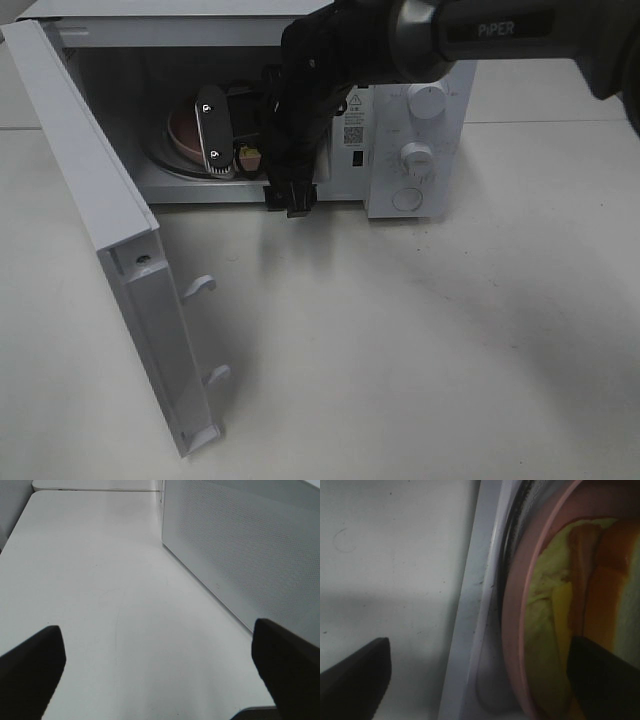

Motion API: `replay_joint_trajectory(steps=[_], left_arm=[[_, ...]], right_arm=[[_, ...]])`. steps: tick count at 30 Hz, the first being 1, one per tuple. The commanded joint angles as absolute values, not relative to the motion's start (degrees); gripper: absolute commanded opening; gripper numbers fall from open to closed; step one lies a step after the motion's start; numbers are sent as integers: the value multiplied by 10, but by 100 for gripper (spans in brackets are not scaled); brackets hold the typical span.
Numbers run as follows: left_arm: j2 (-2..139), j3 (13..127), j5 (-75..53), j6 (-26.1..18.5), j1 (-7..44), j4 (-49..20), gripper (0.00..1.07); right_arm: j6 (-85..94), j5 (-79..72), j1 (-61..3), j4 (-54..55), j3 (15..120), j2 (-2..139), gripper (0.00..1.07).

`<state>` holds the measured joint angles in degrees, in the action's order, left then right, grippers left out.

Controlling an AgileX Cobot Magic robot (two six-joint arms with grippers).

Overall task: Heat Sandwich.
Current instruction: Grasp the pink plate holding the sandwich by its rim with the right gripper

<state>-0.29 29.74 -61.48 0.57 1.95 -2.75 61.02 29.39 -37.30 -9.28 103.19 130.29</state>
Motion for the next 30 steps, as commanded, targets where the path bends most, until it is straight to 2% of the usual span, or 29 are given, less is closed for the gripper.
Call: replay_joint_trajectory(steps=[1, 20, 25, 28, 29, 30], left_arm=[[-12, 296, -613, 11, 19, -30, 96], [-12, 296, -613, 11, 19, -30, 96], [-12, 296, -613, 11, 19, -30, 96], [-12, 296, -613, 11, 19, -30, 96], [-12, 296, -613, 11, 19, -30, 96], [-12, 296, -613, 11, 19, -30, 96]], right_arm=[[598, 304, -373, -101, 1053, 1316, 90], [574, 310, -360, -117, 1102, 1372, 86], [574, 312, -360, -111, 1102, 1372, 80], [573, 321, -360, -105, 1102, 1372, 69], [573, 321, -360, -105, 1102, 1372, 69], [573, 327, -360, -105, 1102, 1372, 61]])
